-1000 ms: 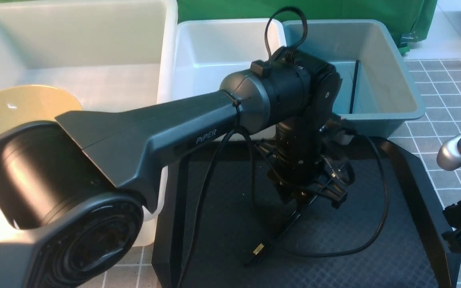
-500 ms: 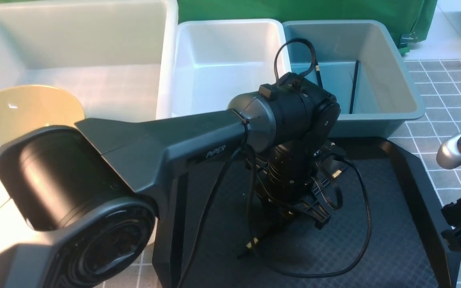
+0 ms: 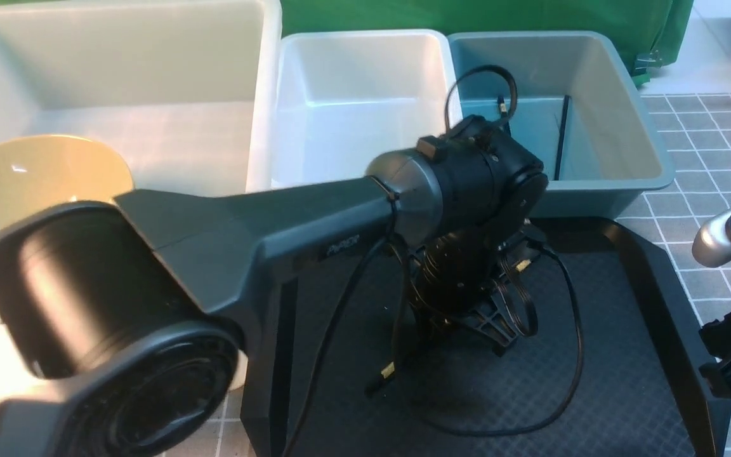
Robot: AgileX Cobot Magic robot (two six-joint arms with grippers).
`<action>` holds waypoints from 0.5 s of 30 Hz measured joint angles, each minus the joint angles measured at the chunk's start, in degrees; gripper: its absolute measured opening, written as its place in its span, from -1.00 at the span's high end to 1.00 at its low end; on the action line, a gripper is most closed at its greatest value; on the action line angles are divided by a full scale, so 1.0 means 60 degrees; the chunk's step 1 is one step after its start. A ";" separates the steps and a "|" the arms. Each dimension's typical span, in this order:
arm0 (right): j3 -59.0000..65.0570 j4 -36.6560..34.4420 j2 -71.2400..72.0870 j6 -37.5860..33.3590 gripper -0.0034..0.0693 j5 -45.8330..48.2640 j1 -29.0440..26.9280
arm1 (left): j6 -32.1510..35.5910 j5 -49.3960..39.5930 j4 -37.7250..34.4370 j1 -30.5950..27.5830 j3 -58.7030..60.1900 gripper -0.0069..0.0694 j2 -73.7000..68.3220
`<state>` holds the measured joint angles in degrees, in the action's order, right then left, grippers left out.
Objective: On grey table put chopsticks spoon bowls plates into blue grey white boxes.
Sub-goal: 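Grasp the chopsticks lying on the black tray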
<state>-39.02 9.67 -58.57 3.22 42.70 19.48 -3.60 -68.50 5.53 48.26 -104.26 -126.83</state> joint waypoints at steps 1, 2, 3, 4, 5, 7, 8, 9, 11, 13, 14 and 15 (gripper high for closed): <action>0.0000 0.0000 0.0000 0.0000 0.26 0.0000 0.0000 | 0.0039 0.0144 -0.0213 -0.0017 0.0013 0.83 0.0177; 0.0000 0.0000 0.0000 0.0000 0.26 0.0000 0.0000 | 0.0068 0.0229 -0.0292 -0.0017 0.0013 0.83 0.0258; 0.0000 0.0000 0.0000 0.0000 0.26 0.0000 0.0000 | 0.0095 0.0332 -0.0390 -0.0017 0.0013 0.85 0.0388; 0.0000 0.0000 0.0000 0.0000 0.25 0.0000 0.0000 | 0.0130 0.0407 -0.0471 -0.0017 0.0013 0.85 0.0530; 0.0000 0.0000 0.0000 0.0000 0.26 0.0000 0.0000 | 0.0139 0.0454 -0.0501 -0.0017 0.0013 0.85 0.0608; 0.0000 0.0000 0.0000 0.0000 0.26 0.0000 0.0000 | 0.0187 0.0473 -0.0537 -0.0017 0.0013 0.85 0.0719; 0.0000 0.0000 0.0000 0.0000 0.26 0.0000 0.0000 | 0.0213 0.0473 -0.0537 -0.0017 0.0013 0.85 0.0742; 0.0000 0.0000 0.0000 0.0000 0.26 0.0000 0.0000 | 0.0232 0.0501 -0.0528 -0.0017 0.0013 0.85 0.0742; 0.0000 0.0000 0.0000 0.0000 0.26 0.0000 0.0000 | 0.0240 0.0560 -0.0484 -0.0017 0.0013 0.85 0.0721; 0.0000 0.0000 0.0000 0.0000 0.26 -0.0018 0.0000 | 0.0298 0.0921 -0.0270 -0.0017 0.0013 0.82 0.0601; 0.0000 0.0000 0.0000 0.0000 0.26 -0.0030 0.0000 | 0.0364 0.1110 -0.0218 -0.0017 0.0013 0.78 0.0552; 0.0000 0.0000 0.0000 0.0000 0.26 -0.0042 0.0000 | 0.0521 0.1294 -0.0177 -0.0017 0.0013 0.72 0.0502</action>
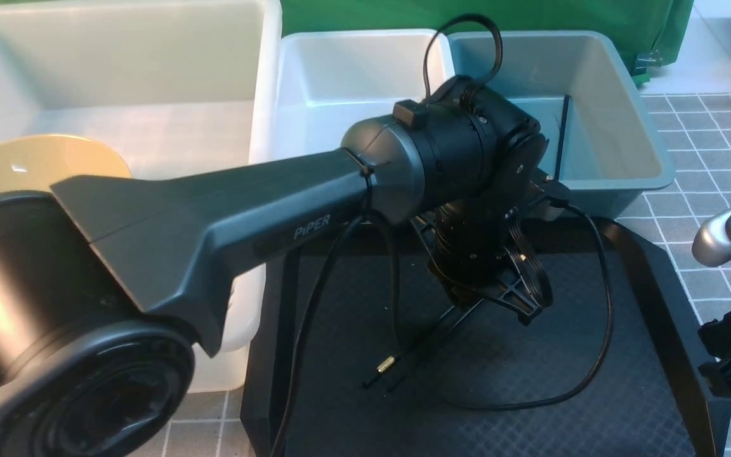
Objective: On grey table put chopsticks spoon bowls plates into blue grey white boxes.
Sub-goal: 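Grasp the chopsticks lying on the black tray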
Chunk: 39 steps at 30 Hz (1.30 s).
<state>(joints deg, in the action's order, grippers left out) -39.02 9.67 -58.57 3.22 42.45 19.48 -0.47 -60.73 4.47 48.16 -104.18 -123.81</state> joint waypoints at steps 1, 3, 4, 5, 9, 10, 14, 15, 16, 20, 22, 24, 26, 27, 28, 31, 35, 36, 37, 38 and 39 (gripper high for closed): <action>0.0000 0.0000 0.0000 0.0000 0.26 0.0000 0.0000 | 0.0078 0.0066 0.0019 0.0000 0.0000 0.69 -0.0021; 0.0000 0.0000 0.0000 0.0000 0.26 0.0000 0.0000 | 0.0429 0.0398 0.0051 0.0000 0.0000 0.44 -0.0153; 0.0000 0.0000 0.0000 0.0000 0.26 0.0000 0.0000 | 0.0501 0.0413 0.0051 0.0000 0.0000 0.42 -0.0166; 0.0000 0.0000 0.0000 0.0000 0.26 -0.0008 0.0000 | 0.0652 0.0458 0.0061 0.0000 0.0000 0.28 -0.0272; 0.0000 -0.0017 0.0000 0.0000 0.26 -0.0031 0.0000 | 0.0778 0.0311 0.0085 0.0000 0.0000 -0.03 -0.0705; 0.0000 -0.0020 0.0000 0.0003 0.26 -0.0031 0.0000 | 0.0778 0.0212 0.0028 0.0000 -0.0019 -0.07 -0.0813; 0.0000 -0.0038 0.0000 0.0011 0.26 -0.0039 0.0000 | 0.0721 0.0042 0.0050 0.0000 -0.0112 -0.09 -0.0930; 0.0000 -0.0049 0.0000 0.0011 0.26 -0.0039 0.0000 | 0.0699 -0.0002 0.0036 0.0000 -0.0125 -0.05 -0.0941; 0.0000 -0.0071 0.0000 0.0011 0.26 -0.0039 0.0000 | 0.0677 -0.0046 0.0007 0.0000 -0.0134 0.04 -0.0971; 0.0000 -0.0095 0.0000 0.0014 0.26 -0.0039 0.0000 | 0.0529 -0.0209 -0.0189 0.0051 -0.0200 0.59 -0.1026; 0.0000 -0.0103 0.0000 0.0014 0.26 -0.0039 0.0000 | 0.0481 -0.0219 -0.0158 0.0069 -0.0200 0.70 -0.1034; 0.0000 -0.0103 0.0000 0.0014 0.26 -0.0039 0.0000 | 0.0412 -0.0219 -0.0140 0.0069 -0.0200 0.72 -0.1015; 0.0000 -0.0103 0.0000 0.0022 0.26 -0.0030 0.0000 | 0.0295 -0.0222 -0.0129 0.0069 -0.0188 0.72 -0.0935; 0.0000 -0.0103 0.0000 0.0022 0.26 -0.0030 0.0000 | 0.0246 -0.0255 -0.0116 0.0069 -0.0167 0.72 -0.0899; 0.0000 -0.0103 0.0000 0.0022 0.26 -0.0030 0.0000 | 0.0224 -0.0286 -0.0117 0.0069 -0.0124 0.72 -0.0827; 0.0000 -0.0103 0.0000 0.0022 0.26 -0.0030 0.0000 | 0.0204 -0.0487 -0.0212 0.0059 -0.0018 0.79 -0.0521; 0.0000 -0.0105 0.0000 0.0022 0.26 -0.0030 0.0000 | 0.0204 -0.0470 -0.0436 0.0051 -0.0006 0.85 0.0100; 0.0000 -0.0105 0.0000 0.0022 0.26 -0.0030 0.0000 | 0.0204 -0.0445 -0.0482 0.0051 -0.0006 0.85 0.0282; 0.0000 -0.0105 0.0000 0.0022 0.26 -0.0030 0.0000 | 0.0204 -0.0430 -0.0496 0.0051 -0.0006 0.85 0.0384; 0.0000 -0.0105 0.0000 0.0022 0.26 -0.0030 0.0000 | 0.0204 -0.0430 -0.0505 0.0051 -0.0006 0.85 0.0408; 0.0000 -0.0105 0.0000 0.0022 0.26 -0.0030 0.0000 | 0.0204 -0.0441 -0.0528 0.0051 -0.0006 0.85 0.0500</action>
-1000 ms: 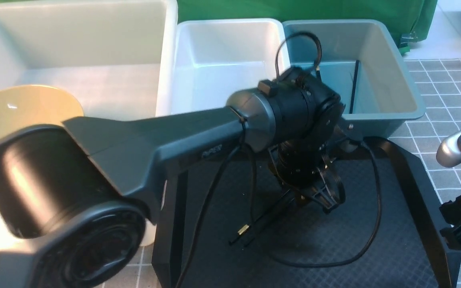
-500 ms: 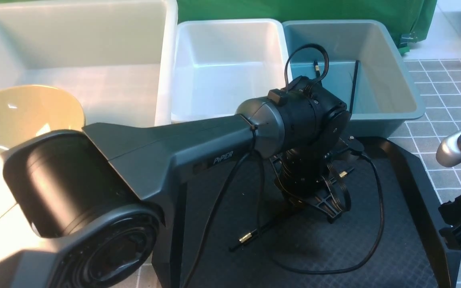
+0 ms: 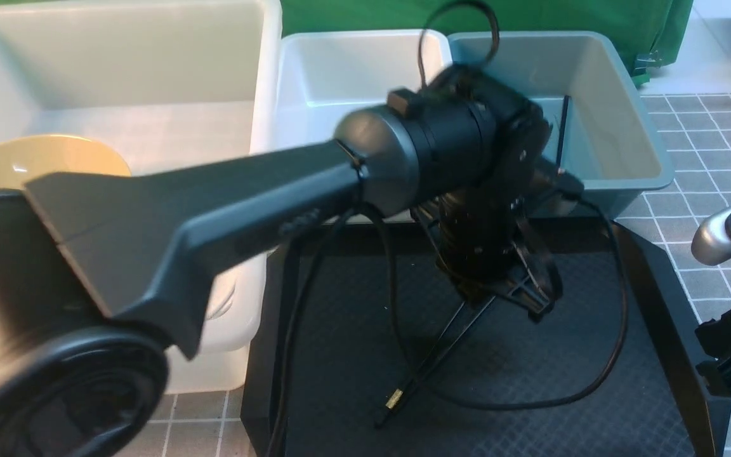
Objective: On grey table put chopsticks spoon bowls plates into blue grey white boxes.
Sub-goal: 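Grasp the chopsticks lying on the black tray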
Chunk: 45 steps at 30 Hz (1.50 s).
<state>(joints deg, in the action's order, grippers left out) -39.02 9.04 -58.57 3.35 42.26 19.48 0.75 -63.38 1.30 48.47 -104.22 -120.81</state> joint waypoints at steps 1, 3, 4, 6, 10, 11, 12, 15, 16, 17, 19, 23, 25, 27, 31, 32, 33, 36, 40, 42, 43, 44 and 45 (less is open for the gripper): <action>0.0000 0.0000 0.0000 0.0000 0.26 0.0000 0.0000 | 0.0000 -0.0096 -0.0040 0.0000 0.0000 0.85 0.0060; 0.0000 0.0000 0.0000 0.0000 0.26 0.0000 0.0000 | 0.0000 -0.0229 -0.0040 -0.0003 0.0000 0.85 0.0037; 0.0000 -0.0008 0.0000 0.0000 0.26 0.0000 0.0000 | -0.0031 -0.0251 -0.0031 -0.0003 0.0000 0.85 -0.0008; 0.0000 -0.0008 0.0000 0.0003 0.26 0.0000 0.0000 | -0.0241 -0.0283 0.0103 -0.0003 0.0000 0.84 -0.0204; 0.0000 -0.0039 0.0000 0.0003 0.26 0.0000 0.0000 | -0.0701 -0.0283 0.0619 -0.0003 0.0007 0.77 -0.0564; 0.0000 -0.0039 0.0000 0.0003 0.26 0.0000 0.0000 | -0.0761 -0.0283 0.0710 -0.0022 0.0007 0.73 -0.0662; 0.0000 -0.0039 0.0000 0.0003 0.26 0.0000 0.0000 | -0.0790 -0.0291 0.0765 -0.0030 0.0007 0.70 -0.0734; 0.0000 -0.0047 0.0000 0.0003 0.26 0.0000 0.0000 | -0.0857 -0.0291 0.0897 -0.0061 0.0007 0.60 -0.0965; 0.0000 -0.0047 0.0000 0.0003 0.26 0.0000 0.0000 | -0.0890 -0.0291 0.0917 -0.0063 0.0007 0.58 -0.1047; 0.0000 -0.0047 0.0000 0.0003 0.26 0.0000 0.0000 | -0.0910 -0.0291 0.0917 -0.0063 0.0007 0.58 -0.1059; 0.0000 -0.0049 0.0000 0.0003 0.26 0.0000 0.0000 | -0.0917 -0.0281 0.0930 -0.0063 0.0007 0.57 -0.1185; 0.0000 -0.0067 0.0000 0.0003 0.26 0.0000 0.0000 | -0.0925 -0.0310 0.0826 -0.0063 -0.0023 0.56 -0.1355; 0.0000 -0.0076 0.0000 0.0003 0.26 0.0000 0.0000 | -0.0925 -0.0321 0.0822 -0.0063 -0.0058 0.56 -0.1389; 0.0000 -0.0076 0.0000 0.0003 0.26 0.0000 0.0000 | -0.0925 -0.0358 0.0804 -0.0063 -0.0088 0.58 -0.1414; 0.0000 -0.0086 0.0000 0.0003 0.25 0.0000 0.0000 | -0.0925 -0.0378 0.0806 -0.0063 -0.0111 0.75 -0.1414; 0.0000 -0.0086 0.0000 0.0003 0.25 0.0000 0.0000 | -0.0925 -0.0387 0.0813 -0.0063 -0.0118 0.79 -0.1414; 0.0000 -0.0086 0.0000 0.0003 0.25 0.0000 0.0000 | -0.0925 -0.0397 0.0813 -0.0063 -0.0129 0.81 -0.1414; 0.0000 -0.0086 0.0000 0.0011 0.25 0.0045 0.0000 | -0.0950 -0.0486 0.0813 -0.0063 -0.0201 0.82 -0.1414; 0.0000 -0.0086 0.0000 0.0011 0.25 0.0070 0.0000 | -0.0950 -0.0428 0.0805 -0.0063 -0.0183 0.82 -0.1248; 0.0000 -0.0086 0.0000 0.0011 0.25 0.0070 0.0000 | -0.0950 -0.0366 0.0805 -0.0063 -0.0171 0.82 -0.1002; 0.0000 -0.0086 0.0000 0.0011 0.25 0.0070 0.0000 | -0.0950 -0.0366 0.0805 -0.0063 -0.0171 0.82 -0.0968; 0.0000 -0.0092 0.0000 0.0011 0.25 0.0070 0.0000 | -0.0950 -0.0287 0.0815 -0.0063 -0.0171 0.82 -0.0627; 0.0000 -0.0092 0.0000 0.0011 0.25 0.0070 0.0000 | -0.0950 -0.0255 0.0827 -0.0063 -0.0171 0.82 -0.0464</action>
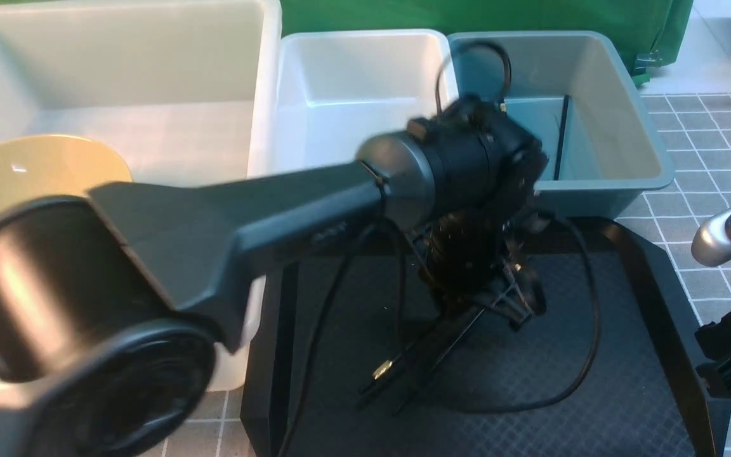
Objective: On grey table put chopsticks spoon bowls plates into blue grey white boxes.
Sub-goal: 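Grasp the chopsticks lying on the black tray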
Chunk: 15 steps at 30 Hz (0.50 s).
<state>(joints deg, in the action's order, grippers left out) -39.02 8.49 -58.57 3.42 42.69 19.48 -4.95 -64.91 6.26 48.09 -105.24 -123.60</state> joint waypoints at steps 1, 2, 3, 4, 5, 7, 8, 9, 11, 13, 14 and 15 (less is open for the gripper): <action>0.0000 0.0000 0.0000 0.0000 0.25 0.0000 0.0000 | 0.0000 0.0051 0.0000 0.0000 0.0000 0.82 0.0091; 0.0000 0.0000 0.0000 0.0000 0.25 0.0000 0.0000 | 0.0000 0.0051 0.0000 0.0000 0.0000 0.82 0.0119; 0.0000 0.0000 0.0000 0.0000 0.25 0.0000 0.0000 | 0.0000 0.0142 0.0000 0.0000 0.0000 0.82 0.0297; 0.0000 0.0000 0.0000 0.0000 0.25 0.0000 0.0000 | 0.0000 0.0230 0.0000 0.0000 0.0000 0.82 0.0403; 0.0000 -0.0012 0.0000 0.0000 0.25 0.0000 0.0000 | 0.0000 0.0367 0.0000 0.0000 -0.0044 0.82 0.0497; 0.0000 -0.0012 0.0000 0.0000 0.25 0.0000 0.0000 | 0.0000 0.0592 0.0000 0.0000 -0.0136 0.82 0.0576; 0.0000 -0.0012 0.0000 0.0000 0.25 0.0000 0.0000 | 0.0000 0.0981 0.0000 0.0000 -0.0293 0.82 0.0649; 0.0000 -0.0012 0.0000 0.0000 0.25 0.0000 0.0000 | 0.0000 0.1164 0.0010 0.0000 -0.0383 0.82 0.0659; 0.0000 -0.0012 0.0000 0.0000 0.25 0.0000 0.0000 | 0.0000 0.1919 0.0115 0.0000 -0.0807 0.82 0.0676; 0.0000 -0.0022 0.0000 0.0000 0.25 0.0000 0.0000 | -0.0047 0.2877 0.0400 -0.0021 -0.1308 0.82 0.0676; 0.0000 -0.0022 0.0000 0.0000 0.25 0.0000 0.0000 | -0.0119 0.3441 0.0525 -0.0034 -0.1445 0.82 0.0676; 0.0000 -0.0022 0.0000 0.0000 0.25 0.0000 0.0000 | -0.0190 0.3956 0.0583 -0.0066 -0.1497 0.82 0.0686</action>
<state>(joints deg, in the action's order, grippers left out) -39.02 8.36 -58.57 3.42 42.69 19.48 -6.09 -41.18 9.76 47.69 -114.23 -119.48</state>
